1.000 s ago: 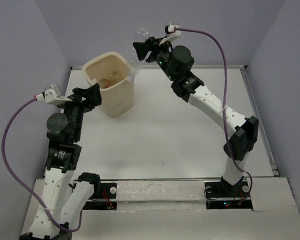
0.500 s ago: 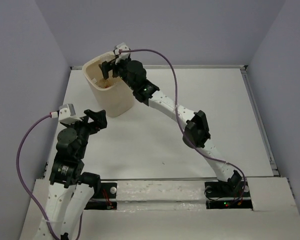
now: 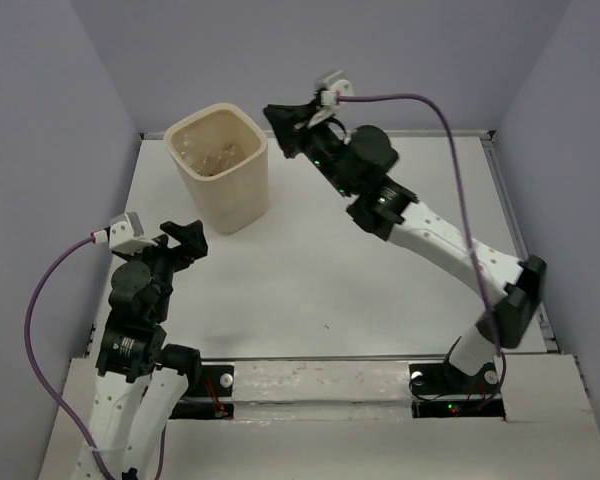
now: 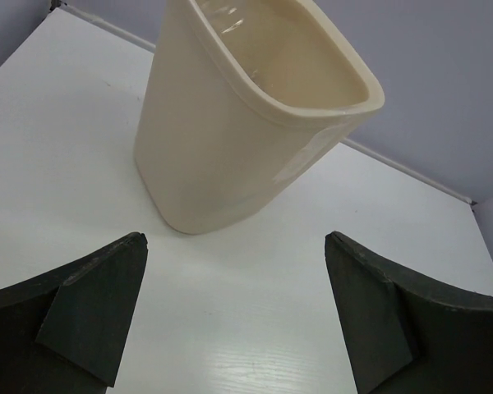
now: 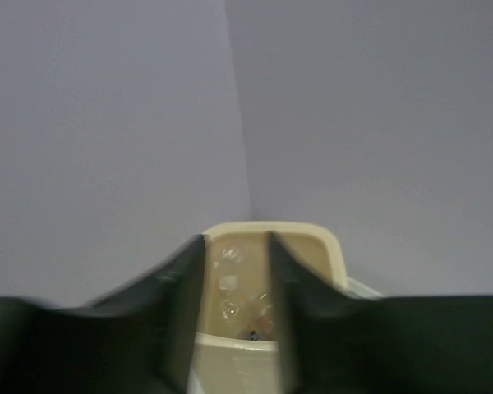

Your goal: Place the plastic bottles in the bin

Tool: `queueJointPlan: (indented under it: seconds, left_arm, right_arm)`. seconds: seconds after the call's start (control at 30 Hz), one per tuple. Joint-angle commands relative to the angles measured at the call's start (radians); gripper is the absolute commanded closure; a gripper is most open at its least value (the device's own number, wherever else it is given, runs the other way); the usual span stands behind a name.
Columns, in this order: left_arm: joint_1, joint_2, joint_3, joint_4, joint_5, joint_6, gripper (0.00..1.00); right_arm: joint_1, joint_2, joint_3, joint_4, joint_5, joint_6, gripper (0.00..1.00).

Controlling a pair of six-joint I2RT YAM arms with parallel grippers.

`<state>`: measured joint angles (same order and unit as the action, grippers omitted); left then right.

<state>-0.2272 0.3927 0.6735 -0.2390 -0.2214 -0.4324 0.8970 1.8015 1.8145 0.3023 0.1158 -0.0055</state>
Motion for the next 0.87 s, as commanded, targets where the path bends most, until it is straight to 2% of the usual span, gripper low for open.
queueJointPlan:
  seconds: [0.0,0.03,0.07,0.1,0.13,0.17,0.2,0.23,0.27,0.3,0.33,0.37,0.4,0.5,0.67,0.83]
  left_arm:
    - [0.003,-0.034,0.058,0.041,0.059,0.014,0.01]
    - [0.005,-0.038,0.067,0.067,0.08,0.012,0.01]
    - [0.003,-0.037,0.075,0.084,0.103,0.008,0.01]
    - [0.003,-0.035,0.093,0.117,0.152,-0.002,0.01]
    - [0.003,-0.029,0.11,0.133,0.198,-0.009,0.01]
    - [0.003,-0.026,0.115,0.153,0.217,-0.015,0.01]
    - [0.003,-0.022,0.12,0.19,0.255,-0.029,0.01]
    - [0.003,-0.02,0.121,0.207,0.278,-0.037,0.01]
    - [0.003,-0.02,0.117,0.225,0.315,-0.045,0.01]
    - [0.003,-0.02,0.113,0.26,0.329,-0.058,0.01]
    - [0.003,-0.018,0.106,0.273,0.344,-0.063,0.01]
    - [0.003,-0.017,0.095,0.294,0.368,-0.068,0.01]
    - [0.003,-0.012,0.089,0.3,0.378,-0.071,0.01]
    - [0.003,-0.008,0.061,0.316,0.41,-0.083,0.01]
    - [0.003,-0.037,0.023,0.323,0.413,-0.074,0.01]
    - [0.003,-0.043,0.02,0.325,0.407,-0.058,0.01]
  right_arm:
    - [-0.004,-0.364,-0.292,0.103,0.057,0.068,1.0]
    - [-0.004,-0.429,-0.442,0.1,0.065,0.078,1.0]
    - [-0.004,-0.498,-0.513,0.09,0.07,0.097,1.0]
    - [-0.004,-0.631,-0.647,0.081,0.09,0.114,1.0]
    - [-0.004,-0.768,-0.709,0.06,0.119,0.146,1.0]
    - [-0.004,-0.769,-0.768,0.043,0.136,0.162,1.0]
    - [-0.004,-0.9,-0.866,0.019,0.156,0.179,1.0]
    - [-0.004,-0.965,-0.907,-0.008,0.169,0.193,0.94]
    - [-0.004,-1.085,-0.946,-0.069,0.195,0.212,0.78]
    - [-0.004,-1.141,-0.977,-0.11,0.211,0.22,0.65]
    - [-0.004,-1.195,-1.003,-0.152,0.234,0.231,0.47]
    - [-0.004,-1.294,-1.046,-0.242,0.278,0.266,0.06]
    - [-0.004,-1.338,-1.064,-0.283,0.286,0.28,0.01]
    - [-0.004,-1.451,-1.135,-0.42,0.303,0.32,0.0]
    - [-0.004,-1.582,-1.228,-0.482,0.354,0.36,0.0]
    - [-0.004,-1.538,-1.154,-0.479,0.343,0.305,0.0]
